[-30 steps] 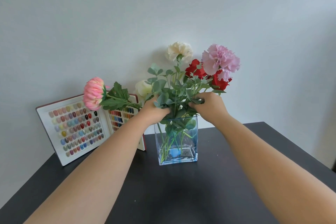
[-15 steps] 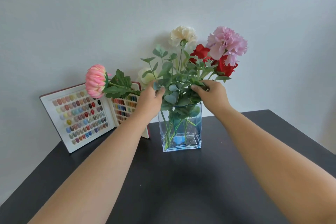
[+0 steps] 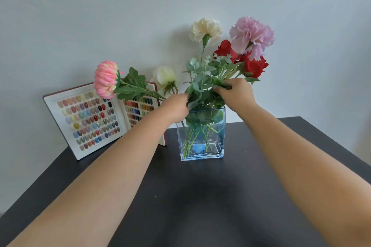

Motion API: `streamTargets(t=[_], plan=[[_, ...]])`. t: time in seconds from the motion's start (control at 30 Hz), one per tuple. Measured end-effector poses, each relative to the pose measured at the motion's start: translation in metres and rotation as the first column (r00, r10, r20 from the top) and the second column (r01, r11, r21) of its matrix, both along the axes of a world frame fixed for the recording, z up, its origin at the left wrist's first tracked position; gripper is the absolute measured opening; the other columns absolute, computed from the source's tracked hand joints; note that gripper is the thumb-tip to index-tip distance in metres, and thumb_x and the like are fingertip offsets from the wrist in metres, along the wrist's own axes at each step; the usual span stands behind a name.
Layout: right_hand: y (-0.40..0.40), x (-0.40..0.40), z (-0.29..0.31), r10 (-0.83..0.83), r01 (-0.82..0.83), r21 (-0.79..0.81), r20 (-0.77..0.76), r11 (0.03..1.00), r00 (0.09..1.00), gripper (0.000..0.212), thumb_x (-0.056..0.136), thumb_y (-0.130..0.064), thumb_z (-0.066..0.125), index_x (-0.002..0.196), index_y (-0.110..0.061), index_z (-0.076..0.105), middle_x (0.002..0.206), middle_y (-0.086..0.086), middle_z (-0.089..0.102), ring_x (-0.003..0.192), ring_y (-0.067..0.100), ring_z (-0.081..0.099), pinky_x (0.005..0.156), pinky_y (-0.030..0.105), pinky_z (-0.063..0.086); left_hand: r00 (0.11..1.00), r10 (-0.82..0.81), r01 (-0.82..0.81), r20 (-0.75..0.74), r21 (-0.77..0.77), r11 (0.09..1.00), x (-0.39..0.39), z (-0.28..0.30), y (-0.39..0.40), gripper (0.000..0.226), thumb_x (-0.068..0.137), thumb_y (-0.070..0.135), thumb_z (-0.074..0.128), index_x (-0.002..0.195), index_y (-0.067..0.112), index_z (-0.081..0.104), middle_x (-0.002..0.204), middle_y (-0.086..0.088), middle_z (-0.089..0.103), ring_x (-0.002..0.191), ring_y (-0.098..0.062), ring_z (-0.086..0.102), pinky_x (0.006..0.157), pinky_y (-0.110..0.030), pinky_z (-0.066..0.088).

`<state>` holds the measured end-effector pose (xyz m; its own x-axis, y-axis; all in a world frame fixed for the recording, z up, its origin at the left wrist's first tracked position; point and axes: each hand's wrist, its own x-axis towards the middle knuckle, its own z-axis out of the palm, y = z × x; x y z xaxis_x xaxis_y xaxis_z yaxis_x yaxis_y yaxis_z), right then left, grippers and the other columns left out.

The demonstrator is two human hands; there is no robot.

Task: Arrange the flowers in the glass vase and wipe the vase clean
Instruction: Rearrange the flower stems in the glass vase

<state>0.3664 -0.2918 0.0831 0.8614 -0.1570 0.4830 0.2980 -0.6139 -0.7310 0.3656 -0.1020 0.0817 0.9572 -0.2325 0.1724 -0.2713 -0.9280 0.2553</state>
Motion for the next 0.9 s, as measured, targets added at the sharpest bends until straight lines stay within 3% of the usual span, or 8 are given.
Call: streamTargets(t=[0.13,0.23,0.3,0.47,0.67,0.73,0.8,0.9], plan=[[-0.006,-0.007,0.0,0.031,-0.031,-0.014,-0.005,0.999,1.0,0.019,0.08,-0.036,0.07,0.078,-0.018,0.073,0.054,-0.006,0.057,0.051,0.011,0.05,0.046,0.02,0.035,0.999,-0.031,0.029,-0.014,-0.163,0.986,-0.006,0.002,0.008,0.016,0.096,0.023,0.048,0.098,0.01,0.058,0.086,-0.008,0.06,0.074,-0.025,0.055,0.061,-0.031,0.039],[-0.012,-0.011,-0.006,0.045,-0.046,0.064,0.019,0.997,0.999,0.02,0.079,-0.035,0.073,0.095,-0.022,0.073,0.063,-0.017,0.057,0.054,-0.002,0.05,0.043,0.01,0.034,0.99,0.046,0.007,0.136,-0.366,0.931,-0.018,-0.003,0.015,0.032,0.092,0.036,0.057,0.119,0.019,0.059,0.096,0.001,0.064,0.072,-0.019,0.057,0.056,-0.026,0.038],[-0.015,-0.014,-0.009,0.044,-0.05,0.103,0.055,0.993,0.997,0.023,0.078,-0.035,0.073,0.1,-0.025,0.071,0.069,-0.02,0.057,0.058,-0.006,0.05,0.044,0.004,0.034,0.965,0.118,0.005,0.235,-0.465,0.885,-0.022,-0.01,0.017,0.034,0.088,0.036,0.063,0.118,0.02,0.06,0.099,0.003,0.065,0.075,-0.015,0.059,0.057,-0.023,0.04],[-0.014,-0.016,-0.014,0.023,-0.03,0.091,0.076,0.995,0.997,0.011,0.081,-0.034,0.069,0.075,-0.028,0.064,0.065,-0.017,0.057,0.055,-0.001,0.046,0.049,0.019,0.034,0.938,0.187,0.02,0.29,-0.587,0.81,-0.021,-0.023,0.014,0.015,0.086,0.02,0.068,0.099,0.014,0.064,0.106,-0.002,0.067,0.098,-0.016,0.062,0.081,-0.029,0.046],[-0.019,-0.016,-0.019,0.038,-0.046,0.13,0.064,0.99,0.997,0.018,0.081,-0.032,0.07,0.068,-0.021,0.066,0.06,-0.007,0.054,0.049,0.007,0.041,0.049,0.023,0.033,0.936,0.187,0.019,0.298,-0.573,0.819,-0.023,-0.037,0.013,0.009,0.086,0.021,0.068,0.093,0.015,0.066,0.093,0.002,0.07,0.085,-0.021,0.067,0.069,-0.03,0.049],[-0.022,-0.019,-0.02,0.06,-0.068,0.138,0.058,0.988,0.997,0.009,0.079,-0.034,0.072,0.078,-0.026,0.07,0.067,-0.012,0.057,0.052,0.002,0.042,0.051,0.019,0.033,0.939,0.173,0.045,0.297,-0.606,0.794,-0.027,-0.042,0.017,0.018,0.083,0.028,0.071,0.098,0.019,0.067,0.098,0.008,0.069,0.094,-0.014,0.064,0.072,-0.027,0.046],[-0.026,-0.023,-0.023,0.074,-0.081,0.144,0.057,0.986,0.996,0.021,0.078,-0.037,0.073,0.098,-0.029,0.07,0.078,-0.014,0.061,0.056,0.0,0.046,0.055,0.018,0.035,0.957,0.158,0.047,0.243,-0.667,0.744,-0.033,-0.048,0.027,0.031,0.079,0.038,0.075,0.107,0.03,0.063,0.105,0.018,0.065,0.096,-0.005,0.061,0.077,-0.025,0.046],[-0.038,-0.026,-0.03,0.086,-0.095,0.158,0.061,0.983,0.994,0.026,0.077,-0.036,0.073,0.103,-0.038,0.067,0.073,-0.015,0.06,0.05,0.0,0.048,0.053,0.019,0.038,0.978,0.147,0.032,0.149,-0.8,0.599,-0.043,-0.064,0.047,0.03,0.076,0.037,0.073,0.103,0.043,0.062,0.098,0.026,0.066,0.085,0.0,0.063,0.072,-0.025,0.053]])
